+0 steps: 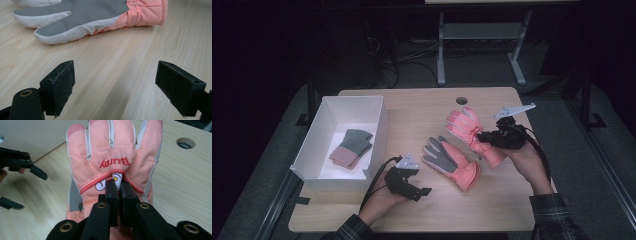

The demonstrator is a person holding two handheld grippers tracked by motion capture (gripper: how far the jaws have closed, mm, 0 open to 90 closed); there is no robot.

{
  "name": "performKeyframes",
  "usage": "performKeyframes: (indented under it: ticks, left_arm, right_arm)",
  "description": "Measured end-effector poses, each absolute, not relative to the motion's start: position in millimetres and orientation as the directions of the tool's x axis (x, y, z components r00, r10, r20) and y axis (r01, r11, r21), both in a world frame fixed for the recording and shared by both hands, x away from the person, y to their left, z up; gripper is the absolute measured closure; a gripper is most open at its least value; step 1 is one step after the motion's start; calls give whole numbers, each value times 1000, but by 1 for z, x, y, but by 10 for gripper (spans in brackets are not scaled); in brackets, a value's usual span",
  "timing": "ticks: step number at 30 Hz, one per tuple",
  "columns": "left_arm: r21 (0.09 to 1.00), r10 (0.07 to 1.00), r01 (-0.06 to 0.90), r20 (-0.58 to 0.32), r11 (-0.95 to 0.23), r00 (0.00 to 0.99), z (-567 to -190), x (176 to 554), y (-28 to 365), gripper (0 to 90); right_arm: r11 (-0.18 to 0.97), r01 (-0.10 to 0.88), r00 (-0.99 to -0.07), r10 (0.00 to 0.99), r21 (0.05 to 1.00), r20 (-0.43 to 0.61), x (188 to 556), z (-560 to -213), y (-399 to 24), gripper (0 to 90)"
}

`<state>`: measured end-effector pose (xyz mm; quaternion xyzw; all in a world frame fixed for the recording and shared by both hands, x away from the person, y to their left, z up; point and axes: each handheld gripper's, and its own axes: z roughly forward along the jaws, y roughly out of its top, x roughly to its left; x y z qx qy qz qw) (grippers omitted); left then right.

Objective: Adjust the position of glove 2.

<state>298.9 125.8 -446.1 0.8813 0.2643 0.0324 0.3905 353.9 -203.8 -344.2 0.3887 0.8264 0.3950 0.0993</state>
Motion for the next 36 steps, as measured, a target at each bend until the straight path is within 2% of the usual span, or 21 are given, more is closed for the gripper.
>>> performKeyframes:
  ticks: [18, 36]
  left_arm:
    - [709, 491, 439, -150, -552, 858, -446, 298, 124, 154]
    - [707, 492, 442, -152, -552, 857, -446, 298, 125, 154]
  right_arm:
    - [442, 550, -719, 682, 709, 134, 350, -348, -152, 866]
    - [499, 593, -709, 695, 632, 116, 356, -383, -127, 860]
